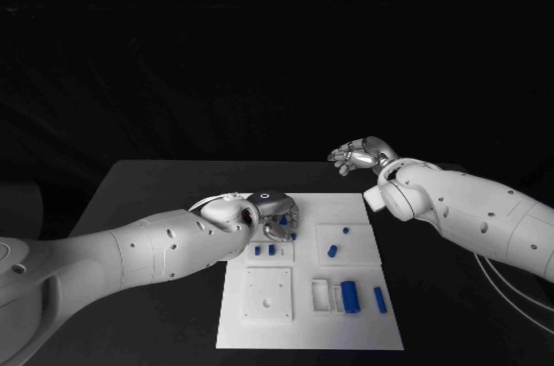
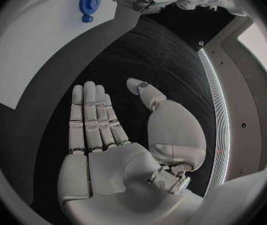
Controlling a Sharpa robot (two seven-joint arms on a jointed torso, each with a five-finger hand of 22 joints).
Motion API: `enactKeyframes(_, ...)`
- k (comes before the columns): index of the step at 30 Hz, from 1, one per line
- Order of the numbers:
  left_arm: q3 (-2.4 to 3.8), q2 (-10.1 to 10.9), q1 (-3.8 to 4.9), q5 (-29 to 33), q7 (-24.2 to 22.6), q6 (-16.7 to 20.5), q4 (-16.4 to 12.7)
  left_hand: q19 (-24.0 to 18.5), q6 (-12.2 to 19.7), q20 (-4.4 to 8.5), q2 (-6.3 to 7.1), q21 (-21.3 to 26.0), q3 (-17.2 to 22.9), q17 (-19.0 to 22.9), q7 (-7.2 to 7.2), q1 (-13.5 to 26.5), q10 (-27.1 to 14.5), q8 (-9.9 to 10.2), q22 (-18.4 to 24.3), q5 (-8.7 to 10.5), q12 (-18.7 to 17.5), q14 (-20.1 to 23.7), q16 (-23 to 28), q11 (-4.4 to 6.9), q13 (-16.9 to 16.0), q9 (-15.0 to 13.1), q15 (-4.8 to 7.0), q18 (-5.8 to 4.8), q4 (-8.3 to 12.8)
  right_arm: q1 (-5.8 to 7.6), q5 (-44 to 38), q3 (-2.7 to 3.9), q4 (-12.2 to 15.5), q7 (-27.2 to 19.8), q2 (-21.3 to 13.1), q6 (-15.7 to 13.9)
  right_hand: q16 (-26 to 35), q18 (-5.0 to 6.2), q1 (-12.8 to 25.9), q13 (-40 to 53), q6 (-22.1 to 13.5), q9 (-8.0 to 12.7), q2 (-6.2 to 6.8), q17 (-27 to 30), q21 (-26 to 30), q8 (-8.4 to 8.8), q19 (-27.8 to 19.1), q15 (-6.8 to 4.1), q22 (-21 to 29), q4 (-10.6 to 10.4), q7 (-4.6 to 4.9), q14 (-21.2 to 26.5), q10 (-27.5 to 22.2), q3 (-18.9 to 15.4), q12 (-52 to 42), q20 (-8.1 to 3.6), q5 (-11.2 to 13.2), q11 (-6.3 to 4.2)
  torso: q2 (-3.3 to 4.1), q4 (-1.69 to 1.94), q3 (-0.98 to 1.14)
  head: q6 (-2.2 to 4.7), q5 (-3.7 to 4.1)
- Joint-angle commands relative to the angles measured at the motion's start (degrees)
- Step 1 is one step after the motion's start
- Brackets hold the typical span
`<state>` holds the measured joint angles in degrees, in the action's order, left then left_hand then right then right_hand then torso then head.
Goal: Assemble the parts on the task board
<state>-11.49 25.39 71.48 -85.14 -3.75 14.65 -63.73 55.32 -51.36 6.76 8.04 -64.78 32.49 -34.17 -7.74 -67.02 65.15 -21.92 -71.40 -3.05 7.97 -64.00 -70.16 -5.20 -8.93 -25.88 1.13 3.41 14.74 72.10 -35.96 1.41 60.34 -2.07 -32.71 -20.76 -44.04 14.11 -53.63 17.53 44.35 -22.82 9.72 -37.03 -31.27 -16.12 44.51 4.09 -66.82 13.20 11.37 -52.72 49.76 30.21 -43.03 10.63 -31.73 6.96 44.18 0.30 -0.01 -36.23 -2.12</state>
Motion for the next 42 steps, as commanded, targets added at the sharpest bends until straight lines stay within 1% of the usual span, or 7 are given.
enactKeyframes(1, -0.02, -0.52, -0.05, -0.18, -0.85, 0.17, 0.39, 0.27, -1.16, 0.1, -0.72, -0.4, 0.17, 0.07, 0.22, 0.19, 1.17, -0.52, -0.16, 0.08, 0.39, -0.3, -0.54, 0.23, -0.11, -0.18, 0.35, 6.95, 0.27, 0.0, -0.01, 0.02, 0.06, -0.17, 0.06, 0.66, -0.34, 0.89, -0.06, -0.12, -0.47, 0.09, -0.47, 0.07, 0.28, -0.34, -0.27, -0.02, -0.08, -0.08, 1.23, 0.49, -0.4, -0.06, -0.34, 0.03, -0.22, -0.07, -0.08, 0.12, -0.03, -0.09, 0.19)
enactKeyframes(4, -0.15, -0.94, -0.18, -0.18, -1.0, 0.0, 0.67, 0.47, -1.47, 0.32, -0.98, -0.65, 0.26, 0.05, 0.31, 0.07, 1.67, -0.38, -0.3, 0.06, 0.22, -0.93, -1.37, 0.4, 0.03, -0.09, 0.55, 7.03, 0.45, 0.01, -0.01, 0.02, 0.06, -0.17, 0.15, 0.64, -0.35, 0.89, 0.01, -0.17, -0.49, 0.11, -0.63, 0.08, 0.3, -0.35, -0.25, -0.02, -0.08, -0.2, 1.24, 0.49, -0.4, 0.02, -0.37, 0.02, -0.36, -0.06, -0.07, 0.13, 0.0, -0.1, 0.12)
enactKeyframes(6, -0.43, -1.21, -0.29, -0.18, -0.93, 0.13, 1.05, 0.53, -1.55, 0.38, -1.12, -0.71, 0.31, 0.06, 0.33, 0.01, 1.89, -0.3, -0.33, 0.06, 0.17, -1.12, -1.66, 0.47, 0.08, -0.05, 0.61, 7.04, 0.51, 0.01, -0.01, 0.02, 0.04, -0.15, 0.27, 0.67, -0.35, 0.89, 0.01, -0.17, -0.49, 0.12, -0.63, 0.09, 0.3, -0.35, -0.25, -0.02, -0.08, -0.21, 1.24, 0.49, -0.4, 0.02, -0.37, 0.02, -0.38, -0.06, -0.04, 0.06, 0.0, -0.1, 0.09)
enactKeyframes(8, -0.63, -1.53, -0.42, -0.18, -0.96, -0.03, 1.67, 0.54, -1.61, 0.41, -1.25, -0.74, 0.33, 0.1, 0.31, 0.07, 2.04, -0.26, -0.34, 0.07, 0.14, -1.13, -1.75, 0.48, 0.11, -0.02, 0.62, 7.04, 0.48, 0.01, -0.01, 0.02, 0.06, 0.0, 0.35, 0.67, -0.35, 0.89, -0.01, -0.19, -0.5, 0.13, -0.67, 0.09, 0.31, -0.34, -0.25, -0.02, -0.08, -0.22, 1.24, 0.49, -0.41, 0.07, -0.38, 0.01, -0.43, -0.07, -0.07, 0.07, -0.05, -0.13, 0.09)
enactKeyframes(22, -0.78, -2.84, -0.86, -0.49, -0.35, -1.57, 3.32, 0.75, -1.92, 0.64, -1.56, -1.1, 0.03, 0.33, 0.34, 0.57, 3.22, 0.1, -0.55, 0.13, -0.02, -1.29, -2.72, 0.67, 0.25, 0.14, 0.8, 7.05, 0.61, 0.01, -0.01, 0.02, 0.13, -0.03, 0.45, 0.68, -0.35, 0.89, -0.05, -0.26, -0.53, 0.16, -0.71, 0.11, 0.34, -0.34, -0.26, -0.02, -0.09, -0.26, 1.24, 0.51, -0.43, 0.18, -0.4, 0.0, -0.47, -0.06, -0.07, 0.1, -0.05, -0.3, 0.06)
enactKeyframes(32, -1.5, -3.55, -1.28, -1.29, 0.41, -2.72, 4.55, 0.93, -1.87, 0.73, -1.77, -1.31, 0.1, 0.39, 0.28, 0.46, 3.55, 0.32, -0.63, 0.11, -0.12, -1.43, -3.19, 0.73, 0.31, 0.23, 0.88, 7.1, 0.74, 0.01, -0.01, 0.02, 0.22, -0.06, 0.38, 0.73, -0.35, 0.89, -0.06, -0.28, -0.54, 0.17, -0.68, 0.12, 0.35, -0.34, -0.26, -0.02, -0.09, -0.26, 1.25, 0.51, -0.43, 0.21, -0.41, -0.01, -0.47, -0.06, -0.03, 0.07, -0.03, -0.37, 0.24)
enactKeyframes(42, -1.57, -3.75, -1.6, -2.24, 1.78, -2.81, 4.85, 1.23, -2.08, 0.99, -2.53, -1.63, 0.56, 0.61, 0.29, -0.19, 5.19, 0.59, -0.76, 0.04, 0.39, -1.55, -4.0, 1.17, 0.12, 0.33, 1.3, 7.15, 1.08, 0.01, -0.33, 0.02, 0.36, -0.16, 0.39, 0.66, -0.36, 0.89, -0.07, -0.3, -0.54, 0.18, -0.64, 0.12, 0.35, -0.35, -0.26, -0.02, -0.1, -0.26, 1.25, 0.51, -0.43, 0.24, -0.43, -0.01, -0.48, -0.06, -0.06, 0.14, -0.06, -0.52, 0.51)
